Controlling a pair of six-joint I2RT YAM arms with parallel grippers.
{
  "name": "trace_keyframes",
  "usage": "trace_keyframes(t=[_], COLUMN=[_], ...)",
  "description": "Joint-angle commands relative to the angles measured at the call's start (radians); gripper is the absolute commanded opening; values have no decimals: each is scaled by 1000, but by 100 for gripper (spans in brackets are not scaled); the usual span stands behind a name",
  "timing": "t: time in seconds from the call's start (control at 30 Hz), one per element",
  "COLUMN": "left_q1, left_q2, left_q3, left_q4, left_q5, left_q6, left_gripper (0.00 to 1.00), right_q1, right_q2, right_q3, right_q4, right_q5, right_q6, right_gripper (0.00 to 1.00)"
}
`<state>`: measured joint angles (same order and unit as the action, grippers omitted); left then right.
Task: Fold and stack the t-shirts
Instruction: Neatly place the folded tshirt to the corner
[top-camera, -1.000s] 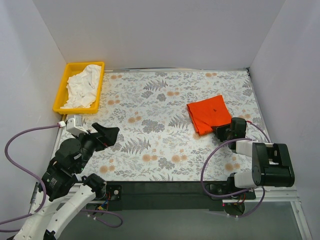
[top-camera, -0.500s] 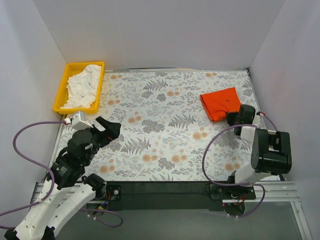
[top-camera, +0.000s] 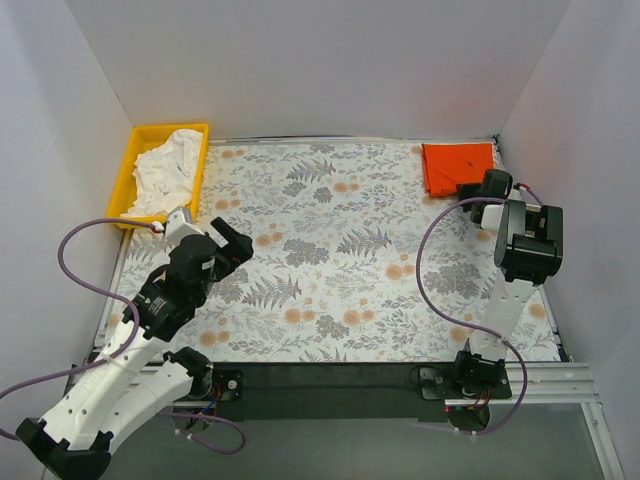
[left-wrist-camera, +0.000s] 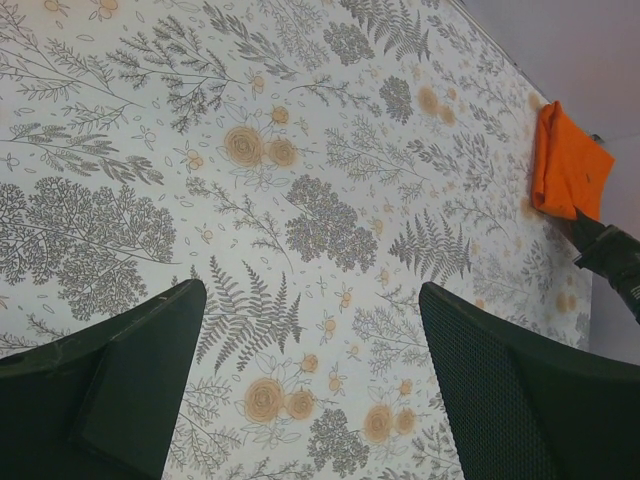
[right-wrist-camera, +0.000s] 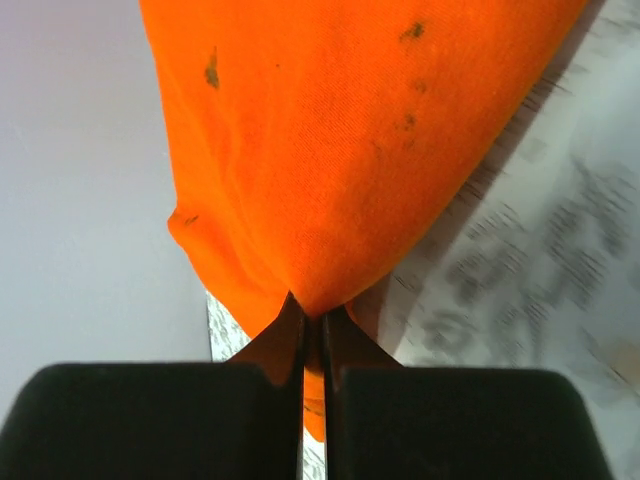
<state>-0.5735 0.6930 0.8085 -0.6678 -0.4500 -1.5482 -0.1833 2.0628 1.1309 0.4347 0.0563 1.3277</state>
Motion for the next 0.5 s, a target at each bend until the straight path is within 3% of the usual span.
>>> trace_keyframes(t=[0.0, 0.1, 0.17, 0.2, 0.3, 0.47], left_q1=[-2, -3, -3, -3, -3, -3], left_q2=[22, 30, 27, 22, 8, -38], left_q3=[15, 17, 14, 14, 18, 26], left_q4=[37, 37, 37, 39, 40, 16], left_q5=[-44, -47, -50, -50, -46, -27], left_q6=[-12, -12, -13, -13, -4, 14], left_gripper=[81, 81, 81, 81, 81, 81], right_q1=[-19, -30, -35, -36, -36, -39], right_q2=[49, 71, 76, 68, 15, -181], right_q3=[110, 150, 149, 141, 67, -158], right_q4=[33, 16, 13, 10, 12, 9], right_q5=[-32, -49, -82, -90, -102, -107], right_q6=[-31, -47, -58, -61, -67, -127], right_gripper=[1, 1, 17, 33, 50, 56])
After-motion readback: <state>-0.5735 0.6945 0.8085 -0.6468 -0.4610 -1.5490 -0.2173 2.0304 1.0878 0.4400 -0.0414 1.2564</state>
